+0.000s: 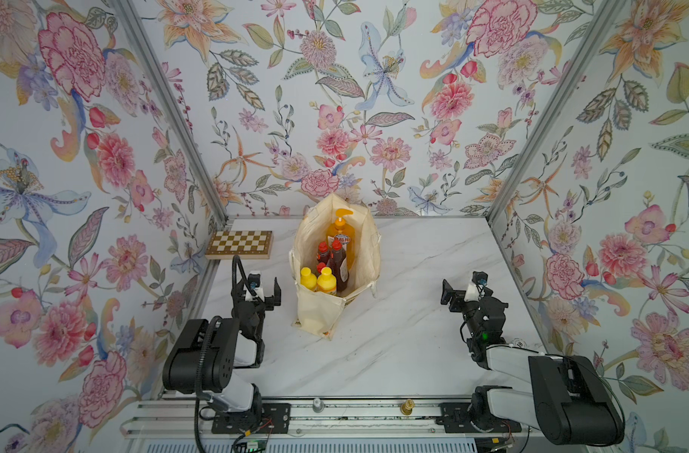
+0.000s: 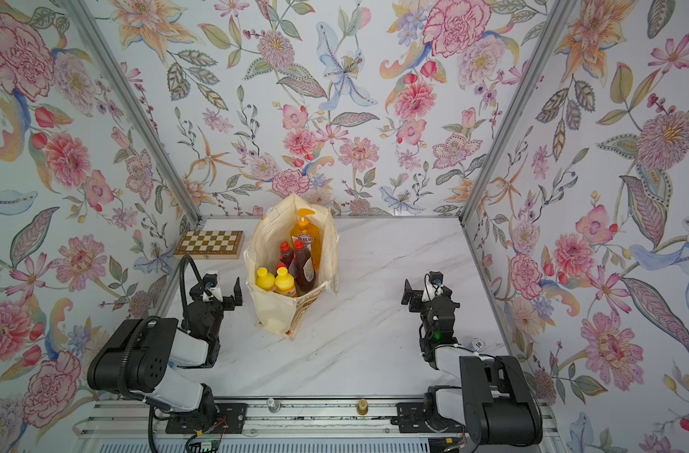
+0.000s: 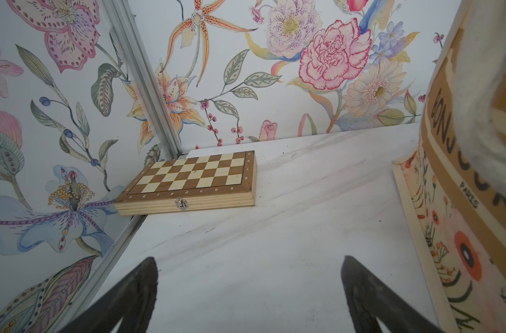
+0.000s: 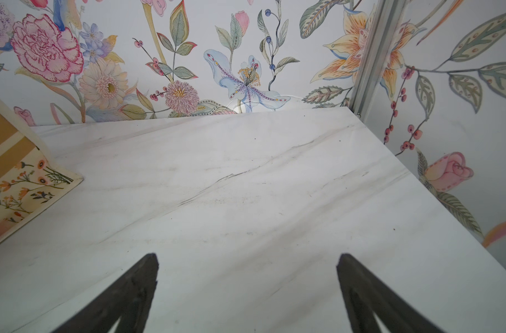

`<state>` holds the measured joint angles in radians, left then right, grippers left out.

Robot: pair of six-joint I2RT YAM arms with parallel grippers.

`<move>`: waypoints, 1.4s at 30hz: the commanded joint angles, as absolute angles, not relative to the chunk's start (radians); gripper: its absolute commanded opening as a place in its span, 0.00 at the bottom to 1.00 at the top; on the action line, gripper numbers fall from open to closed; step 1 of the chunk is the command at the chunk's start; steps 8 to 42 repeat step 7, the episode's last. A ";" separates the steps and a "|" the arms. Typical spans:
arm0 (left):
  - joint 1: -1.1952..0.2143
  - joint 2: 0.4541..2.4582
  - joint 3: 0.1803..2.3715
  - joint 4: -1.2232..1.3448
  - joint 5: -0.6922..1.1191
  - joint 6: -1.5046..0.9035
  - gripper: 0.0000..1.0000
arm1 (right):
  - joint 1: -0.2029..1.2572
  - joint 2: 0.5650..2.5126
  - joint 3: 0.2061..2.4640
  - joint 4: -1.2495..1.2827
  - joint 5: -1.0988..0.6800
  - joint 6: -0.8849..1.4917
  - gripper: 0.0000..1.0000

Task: Pack dish soap into the shopping bag
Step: Reset both arms

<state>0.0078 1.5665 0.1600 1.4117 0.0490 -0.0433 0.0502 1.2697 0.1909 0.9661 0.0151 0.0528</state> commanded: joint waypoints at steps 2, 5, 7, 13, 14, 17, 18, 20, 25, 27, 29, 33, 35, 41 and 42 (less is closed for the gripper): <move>0.003 1.575 0.175 1.422 0.075 -0.023 0.99 | 0.066 1.266 0.193 0.976 0.021 0.049 0.99; 0.003 1.574 0.175 1.424 0.075 -0.023 1.00 | 0.072 1.266 0.195 0.976 0.019 0.039 0.99; 0.003 1.574 0.176 1.425 0.075 -0.023 0.99 | 0.076 1.264 0.194 0.976 0.019 0.033 0.99; 0.003 1.574 0.176 1.425 0.075 -0.023 0.99 | 0.076 1.264 0.194 0.976 0.019 0.033 0.99; 0.003 1.574 0.176 1.425 0.075 -0.023 0.99 | 0.076 1.264 0.194 0.976 0.019 0.033 0.99; 0.003 1.574 0.176 1.425 0.075 -0.023 0.99 | 0.076 1.264 0.194 0.976 0.019 0.033 0.99; 0.003 1.574 0.176 1.425 0.075 -0.023 0.99 | 0.076 1.264 0.194 0.976 0.019 0.033 0.99; 0.003 1.574 0.176 1.425 0.075 -0.023 0.99 | 0.076 1.264 0.194 0.976 0.019 0.033 0.99; 0.003 1.574 0.176 1.425 0.075 -0.023 0.99 | 0.076 1.264 0.194 0.976 0.019 0.033 0.99; 0.003 1.574 0.176 1.425 0.075 -0.023 0.99 | 0.076 1.264 0.194 0.976 0.019 0.033 0.99; 0.003 1.574 0.176 1.425 0.075 -0.023 0.99 | 0.076 1.264 0.194 0.976 0.019 0.033 0.99; 0.003 1.574 0.176 1.425 0.075 -0.023 0.99 | 0.076 1.264 0.194 0.976 0.019 0.033 0.99; 0.003 1.574 0.176 1.425 0.075 -0.023 0.99 | 0.076 1.264 0.194 0.976 0.019 0.033 0.99; 0.003 1.574 0.176 1.425 0.075 -0.023 0.99 | 0.076 1.264 0.194 0.976 0.019 0.033 0.99; 0.003 1.574 0.176 1.425 0.075 -0.023 0.99 | 0.076 1.264 0.194 0.976 0.019 0.033 0.99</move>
